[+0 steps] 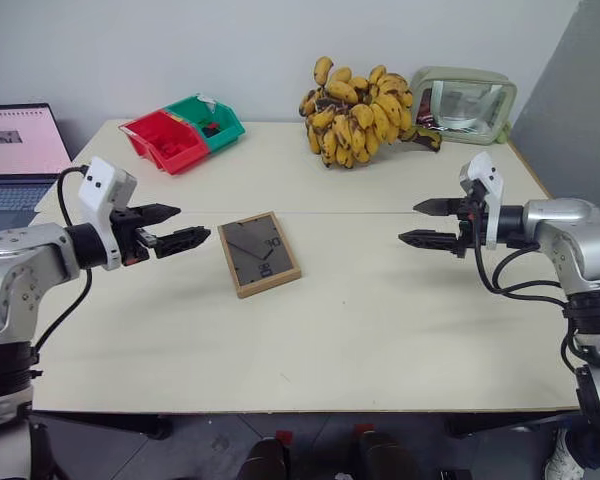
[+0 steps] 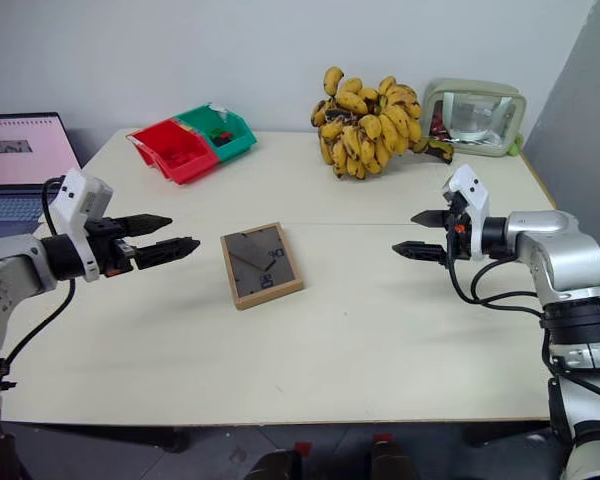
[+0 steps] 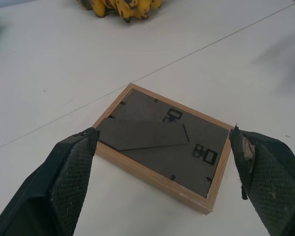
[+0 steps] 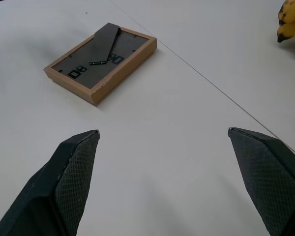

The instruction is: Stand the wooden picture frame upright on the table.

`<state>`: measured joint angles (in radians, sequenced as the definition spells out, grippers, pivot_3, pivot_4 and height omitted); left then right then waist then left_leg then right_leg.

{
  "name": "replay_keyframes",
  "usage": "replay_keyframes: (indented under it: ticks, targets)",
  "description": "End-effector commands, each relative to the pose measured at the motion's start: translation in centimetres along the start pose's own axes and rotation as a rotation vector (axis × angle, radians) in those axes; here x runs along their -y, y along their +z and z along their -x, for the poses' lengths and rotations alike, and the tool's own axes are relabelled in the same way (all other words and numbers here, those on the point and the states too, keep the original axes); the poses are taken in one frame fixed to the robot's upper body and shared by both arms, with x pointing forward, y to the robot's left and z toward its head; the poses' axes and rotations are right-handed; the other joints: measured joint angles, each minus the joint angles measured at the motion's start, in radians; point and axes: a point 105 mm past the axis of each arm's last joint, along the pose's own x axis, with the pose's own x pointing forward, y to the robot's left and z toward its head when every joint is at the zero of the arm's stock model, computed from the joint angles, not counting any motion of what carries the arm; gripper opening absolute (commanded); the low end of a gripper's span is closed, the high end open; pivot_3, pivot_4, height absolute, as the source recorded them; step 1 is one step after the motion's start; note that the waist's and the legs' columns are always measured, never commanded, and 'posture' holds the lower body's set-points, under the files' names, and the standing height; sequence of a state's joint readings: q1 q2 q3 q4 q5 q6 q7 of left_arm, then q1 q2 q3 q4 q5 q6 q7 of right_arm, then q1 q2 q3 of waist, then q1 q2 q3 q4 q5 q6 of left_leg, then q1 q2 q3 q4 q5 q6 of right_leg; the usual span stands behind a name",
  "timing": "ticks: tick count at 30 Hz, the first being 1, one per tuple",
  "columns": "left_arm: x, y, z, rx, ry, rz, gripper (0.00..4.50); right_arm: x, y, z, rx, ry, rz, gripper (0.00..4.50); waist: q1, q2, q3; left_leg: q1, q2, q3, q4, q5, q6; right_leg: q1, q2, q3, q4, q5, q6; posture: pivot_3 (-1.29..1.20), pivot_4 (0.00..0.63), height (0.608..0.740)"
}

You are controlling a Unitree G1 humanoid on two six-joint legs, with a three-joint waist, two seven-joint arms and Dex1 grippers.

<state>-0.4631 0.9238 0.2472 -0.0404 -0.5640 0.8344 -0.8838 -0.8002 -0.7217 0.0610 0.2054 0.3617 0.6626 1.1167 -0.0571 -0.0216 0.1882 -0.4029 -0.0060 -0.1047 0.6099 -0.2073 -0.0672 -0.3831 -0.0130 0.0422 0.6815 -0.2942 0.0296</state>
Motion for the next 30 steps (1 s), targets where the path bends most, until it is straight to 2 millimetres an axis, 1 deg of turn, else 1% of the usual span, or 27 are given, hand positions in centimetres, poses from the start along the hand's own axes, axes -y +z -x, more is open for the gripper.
replay_keyframes:
  ticks: [1,4,6,7,9,11,13,15,17,19,21,23,24,25,26,27,28,29,30]
  targets:
    - [0.2,1.5,0.6,0.023,0.011,-0.079,4.50,-0.3,1.2,0.5,0.020,0.002,0.053,4.43,0.001,0.000,0.000,0.000,0.000,0.000,0.000,0.000,0.000,0.000,0.000,0.000,0.000,0.000,0.000,0.00,0.150,0.740]
    - [-0.5,2.7,0.5,0.074,0.026,-0.036,4.50,0.0,0.8,0.7,0.015,-0.009,0.050,4.43,0.003,0.000,0.000,-0.004,0.000,-0.001,0.001,0.000,0.000,-0.003,0.000,-0.001,0.000,0.000,0.000,0.00,0.150,0.740]
    - [-1.0,2.9,0.4,0.090,0.046,-0.008,4.50,0.3,0.4,0.7,0.007,-0.034,0.042,4.43,0.003,0.000,0.000,-0.005,-0.001,-0.001,0.002,0.000,0.000,-0.003,0.000,-0.001,0.000,0.000,0.000,0.00,0.150,0.740]
    - [-0.9,2.9,0.3,0.094,0.036,0.011,4.50,0.3,0.4,0.6,0.004,-0.033,0.048,4.43,0.003,0.000,0.000,-0.005,-0.001,-0.001,0.002,0.000,0.000,-0.003,0.000,-0.001,0.000,0.000,0.000,0.00,0.150,0.740]
    - [0.2,2.8,0.0,0.080,-0.019,0.011,4.50,-0.4,1.1,0.4,0.015,0.008,0.063,4.43,0.003,0.000,0.000,-0.005,-0.001,-0.001,0.002,0.000,0.000,-0.004,0.000,-0.001,0.000,0.000,0.000,0.00,0.150,0.740]
    - [0.7,2.7,0.0,0.070,-0.043,-0.004,4.50,-1.2,1.8,0.2,0.032,0.058,0.069,4.43,0.001,0.000,0.000,-0.005,-0.001,-0.001,0.002,0.000,0.000,-0.004,0.000,-0.001,0.000,0.000,0.000,0.00,0.150,0.740]
    - [0.6,2.3,-0.2,0.079,-0.031,0.008,4.50,-1.6,1.6,-0.1,0.040,0.082,0.070,4.43,0.000,0.000,0.000,-0.006,0.000,-0.001,0.002,0.000,0.000,-0.005,0.000,-0.001,0.001,0.000,0.000,0.00,0.150,0.740]
    - [0.3,2.0,-0.2,0.084,-0.008,0.030,4.50,-1.6,1.4,-0.3,0.042,0.074,0.064,4.43,0.000,0.000,0.000,-0.005,0.000,-0.001,0.002,0.000,0.000,-0.005,0.000,-0.001,0.001,0.000,0.000,0.00,0.150,0.740]
    - [0.9,2.1,-0.2,0.074,-0.042,0.024,4.50,-1.8,1.6,-0.6,0.050,0.089,0.052,4.43,0.000,0.000,0.000,-0.006,0.000,-0.001,0.002,0.000,0.000,-0.005,0.000,-0.001,0.001,0.000,0.000,0.00,0.150,0.740]
    - [1.1,2.2,-0.2,0.070,-0.053,0.014,4.50,-2.2,1.7,-0.7,0.052,0.112,0.051,4.43,0.001,0.000,0.000,-0.006,0.000,-0.001,0.002,0.000,0.000,-0.005,0.000,-0.001,0.001,0.000,0.000,0.00,0.150,0.740]
    - [1.0,2.1,0.0,0.071,-0.045,0.012,4.50,-2.2,1.6,-0.8,0.048,0.115,0.060,4.43,0.002,0.000,0.000,-0.006,0.000,-0.001,0.002,0.000,0.000,-0.005,0.000,-0.001,0.001,0.000,0.000,0.00,0.150,0.740]
    - [0.1,1.1,0.3,0.065,0.011,0.029,4.50,-1.8,1.1,-1.2,0.047,0.082,0.043,4.43,0.002,0.000,0.000,-0.006,-0.001,-0.001,0.002,0.000,0.000,-0.005,0.000,-0.001,0.001,0.000,0.000,0.00,0.150,0.740]
    - [-0.6,0.5,0.4,0.058,0.061,0.039,4.33,-1.8,0.9,-1.6,0.048,0.073,0.038,4.47,0.000,0.000,0.000,-0.006,0.000,-0.001,0.002,0.000,0.000,-0.005,0.000,-0.001,0.001,0.000,0.000,0.00,0.150,0.740]
    - [-1.0,-0.1,0.6,0.050,0.097,0.035,4.15,-1.9,0.9,-2.1,0.059,0.073,0.034,4.28,-0.002,0.000,0.000,-0.006,0.000,0.000,0.002,0.000,0.000,-0.005,-0.001,0.000,0.001,0.000,0.000,0.00,0.150,0.740]
    - [-1.6,-0.7,0.8,0.035,0.147,0.026,4.09,-1.7,1.1,-2.7,0.079,0.055,0.026,4.07,-0.003,0.000,0.000,-0.005,0.000,0.000,0.002,0.000,0.000,-0.005,-0.002,0.000,0.001,0.000,0.000,0.00,0.150,0.740]
    - [-2.4,-1.3,0.9,0.025,0.206,0.016,3.86,-1.2,1.2,-3.4,0.098,0.015,0.010,3.98,-0.005,0.000,0.000,-0.005,0.001,0.000,0.002,0.000,0.000,-0.005,-0.003,0.000,0.001,0.000,0.000,0.00,0.150,0.740]
    - [-2.9,-1.7,1.0,0.025,0.243,0.014,3.74,-0.9,1.3,-4.1,0.111,-0.011,0.002,3.76,-0.005,0.000,0.000,-0.005,0.001,-0.001,0.002,0.000,0.000,-0.005,-0.003,-0.001,0.002,0.000,0.000,0.00,0.150,0.740]
    - [-3.4,-2.2,1.1,0.027,0.281,0.020,3.41,-0.8,1.1,-4.8,0.118,-0.035,0.005,3.44,-0.004,0.000,0.000,-0.005,0.001,-0.001,0.002,0.000,0.000,-0.005,-0.003,-0.001,0.003,0.000,0.000,0.00,0.150,0.740]
    - [-3.7,-2.6,1.1,0.029,0.308,0.028,3.35,-0.6,0.9,-5.5,0.119,-0.056,0.009,3.36,0.000,0.000,0.000,-0.005,0.001,-0.001,0.002,0.000,0.000,-0.005,-0.003,-0.001,0.003,0.000,0.000,0.00,0.150,0.740]
